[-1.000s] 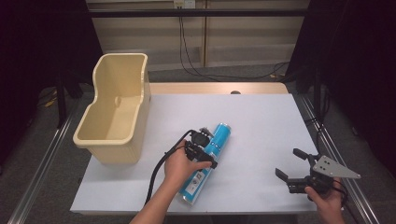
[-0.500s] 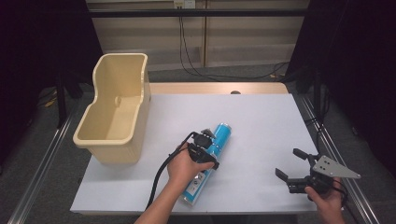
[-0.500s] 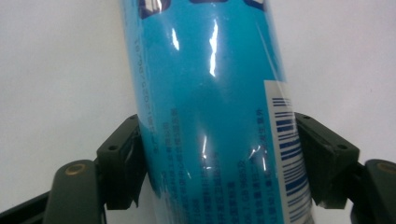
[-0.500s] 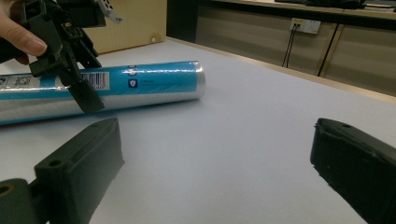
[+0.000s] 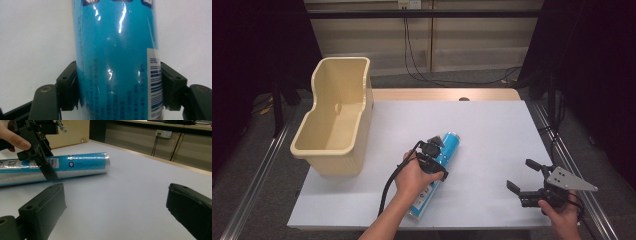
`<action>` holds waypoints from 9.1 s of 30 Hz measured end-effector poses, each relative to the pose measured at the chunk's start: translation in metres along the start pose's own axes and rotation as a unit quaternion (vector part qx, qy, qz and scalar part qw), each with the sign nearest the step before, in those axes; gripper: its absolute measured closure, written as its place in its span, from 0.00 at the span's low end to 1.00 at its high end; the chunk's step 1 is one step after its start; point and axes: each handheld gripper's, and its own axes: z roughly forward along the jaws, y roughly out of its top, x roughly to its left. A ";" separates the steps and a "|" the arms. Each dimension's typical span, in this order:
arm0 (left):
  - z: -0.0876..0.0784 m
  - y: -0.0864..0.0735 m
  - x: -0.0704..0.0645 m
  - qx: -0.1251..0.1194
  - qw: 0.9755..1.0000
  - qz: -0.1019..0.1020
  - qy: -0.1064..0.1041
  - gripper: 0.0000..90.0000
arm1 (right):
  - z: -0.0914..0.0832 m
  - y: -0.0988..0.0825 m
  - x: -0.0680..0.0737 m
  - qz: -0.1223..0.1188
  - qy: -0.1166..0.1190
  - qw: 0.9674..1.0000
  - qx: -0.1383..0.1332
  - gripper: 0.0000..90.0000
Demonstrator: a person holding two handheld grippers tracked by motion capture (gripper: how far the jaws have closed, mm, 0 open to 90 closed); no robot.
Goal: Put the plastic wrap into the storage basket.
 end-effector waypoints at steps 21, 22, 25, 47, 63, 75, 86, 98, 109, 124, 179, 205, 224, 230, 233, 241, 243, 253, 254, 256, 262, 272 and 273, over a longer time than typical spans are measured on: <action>-0.026 0.004 0.017 0.006 0.999 -0.031 0.004 0.35 | -0.001 -0.001 -0.002 0.000 -0.001 1.000 0.000 0.02; -0.026 0.004 0.017 0.006 0.999 -0.031 0.004 0.35 | -0.001 -0.001 -0.002 0.000 -0.001 1.000 0.000 0.02; -0.032 0.005 0.020 0.005 0.999 -0.033 0.003 0.35 | 0.000 -0.001 -0.002 0.001 -0.001 1.000 0.000 0.02; -0.075 0.019 0.034 0.001 0.999 -0.042 0.006 0.35 | 0.000 -0.001 -0.001 -0.001 0.002 1.000 0.000 0.02; -0.112 0.027 0.043 -0.017 0.998 -0.060 0.001 0.36 | 0.000 -0.001 -0.001 -0.001 0.002 1.000 0.000 0.02; -0.133 0.031 0.050 -0.019 0.997 -0.068 0.006 0.36 | 0.000 -0.001 -0.001 0.000 0.002 1.000 -0.001 0.02; -0.152 0.033 0.057 -0.023 0.997 -0.074 0.005 0.36 | 0.000 -0.001 -0.001 0.000 0.003 1.000 -0.002 0.02; -0.173 0.032 0.068 -0.025 0.995 -0.091 0.013 0.36 | 0.000 -0.001 -0.001 -0.001 0.003 1.000 0.001 0.02; -0.188 0.031 0.076 -0.028 0.995 -0.096 0.021 0.36 | 0.001 -0.001 0.000 0.000 0.003 1.000 0.001 0.02; -0.208 0.028 0.091 -0.038 0.992 -0.116 0.035 0.36 | 0.001 -0.001 0.000 0.002 0.002 1.000 0.000 0.02; -0.241 -0.004 0.159 -0.058 0.974 -0.202 0.090 0.36 | 0.003 -0.003 0.002 0.000 0.004 1.000 0.006 0.02; -0.230 -0.020 0.192 -0.056 0.963 -0.232 0.125 0.36 | 0.003 -0.003 0.003 -0.003 0.005 1.000 0.007 0.02; -0.217 -0.024 0.198 -0.054 0.961 -0.241 0.126 0.36 | 0.003 -0.003 0.003 -0.003 0.006 1.000 0.008 0.02; -0.216 -0.024 0.199 -0.052 0.959 -0.248 0.125 0.36 | 0.004 -0.003 0.003 -0.003 0.007 1.000 0.008 0.02; -0.216 -0.025 0.201 -0.052 0.960 -0.247 0.121 0.36 | 0.004 -0.003 0.003 -0.003 0.007 1.000 0.008 0.02; -0.212 -0.025 0.203 -0.044 0.959 -0.253 0.117 0.35 | 0.004 -0.003 0.003 -0.003 0.007 1.000 0.008 0.02; -0.213 -0.025 0.203 -0.041 0.959 -0.252 0.119 0.35 | 0.004 -0.004 0.003 -0.003 0.007 1.000 0.008 0.02; -0.214 -0.023 0.204 -0.033 0.960 -0.250 0.119 0.35 | 0.004 -0.004 0.003 -0.003 0.008 1.000 0.009 0.02; -0.216 -0.022 0.203 -0.036 0.960 -0.249 0.122 0.34 | 0.004 -0.004 0.003 -0.003 0.008 1.000 0.009 0.02; -0.233 -0.019 0.202 -0.081 0.959 -0.253 0.104 0.34 | 0.004 -0.004 0.003 -0.003 0.008 1.000 0.009 0.02; -0.255 -0.012 0.184 -0.092 0.964 -0.227 0.102 0.29 | 0.003 -0.004 0.003 -0.003 0.008 1.000 0.010 0.02; -0.243 -0.001 0.155 -0.078 0.976 -0.191 0.065 0.25 | 0.004 -0.003 0.004 -0.006 0.010 1.000 0.010 0.02; -0.241 0.000 0.153 -0.077 0.977 -0.188 0.062 0.25 | 0.004 -0.003 0.004 -0.005 0.009 1.000 0.009 0.02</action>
